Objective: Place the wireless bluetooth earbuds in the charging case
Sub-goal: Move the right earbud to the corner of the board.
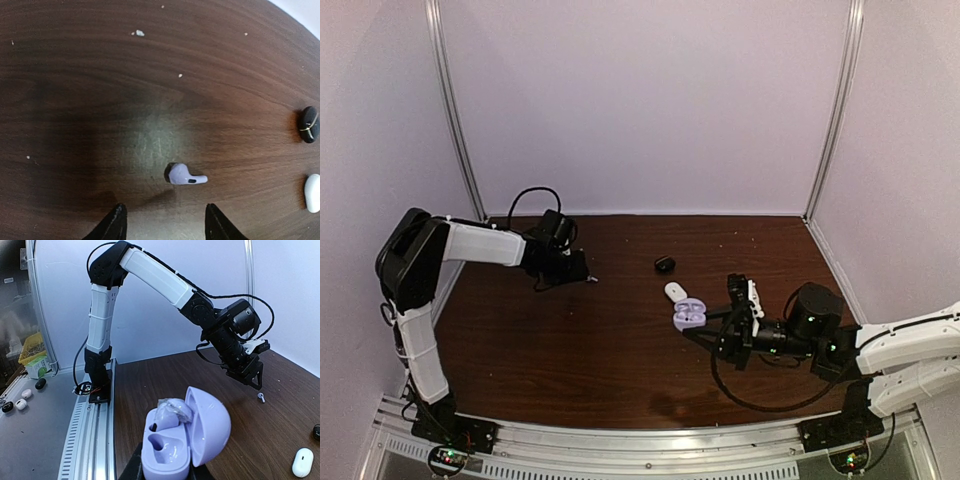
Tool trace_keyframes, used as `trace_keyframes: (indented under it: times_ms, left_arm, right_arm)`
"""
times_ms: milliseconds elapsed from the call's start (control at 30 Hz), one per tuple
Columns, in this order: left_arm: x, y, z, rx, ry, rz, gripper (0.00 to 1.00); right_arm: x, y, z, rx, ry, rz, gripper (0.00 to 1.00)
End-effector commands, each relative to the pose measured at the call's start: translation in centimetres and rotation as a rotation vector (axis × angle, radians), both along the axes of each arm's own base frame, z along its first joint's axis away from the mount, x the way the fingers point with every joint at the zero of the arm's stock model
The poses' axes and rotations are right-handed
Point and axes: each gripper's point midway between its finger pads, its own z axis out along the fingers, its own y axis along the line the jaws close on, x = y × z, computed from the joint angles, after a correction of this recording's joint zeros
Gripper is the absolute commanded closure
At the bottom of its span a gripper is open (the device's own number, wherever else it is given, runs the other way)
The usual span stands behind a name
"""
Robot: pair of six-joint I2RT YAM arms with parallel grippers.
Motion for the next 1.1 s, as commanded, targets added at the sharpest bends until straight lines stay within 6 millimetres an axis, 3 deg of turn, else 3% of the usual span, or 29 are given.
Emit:
trace_keyframes:
  times_ms: [0, 200, 567, 700, 833, 1067]
  left_arm:
    - [0.6, -0.1, -1.6, 0.029, 0.043, 0.044, 0.46]
    - [1.2, -0.3, -3.3, 0.068, 0.06, 0.054, 0.44]
    - [3.0, -1.9, -3.1, 0.068, 0.0, 0.056, 0.42]
    - [3.3, -2.1, -4.2, 0.098, 0.019, 0.053, 0.43]
    - [2.5, -1.5, -5.6, 0.161, 0.059, 0.051, 0.55]
    - [0.1, -0.9, -6.6, 0.29, 0.097, -0.025, 0.68]
  right_arm:
    - [0.4, -0.1, 0.1, 0.009, -0.006, -0.016, 1.0]
    - [0.4, 0.1, 0.0, 0.006, -0.007, -0.012, 1.0]
    - [0.4, 0.3, -0.3, -0.003, -0.008, -0.006, 1.0]
    - [0.4, 0.2, -0.3, -0.005, -0.012, -0.005, 1.0]
    - [0.5, 0.0, -0.3, -0.012, -0.014, -0.018, 1.0]
    - [0.6, -0.1, -0.1, -0.012, -0.018, -0.027, 1.0]
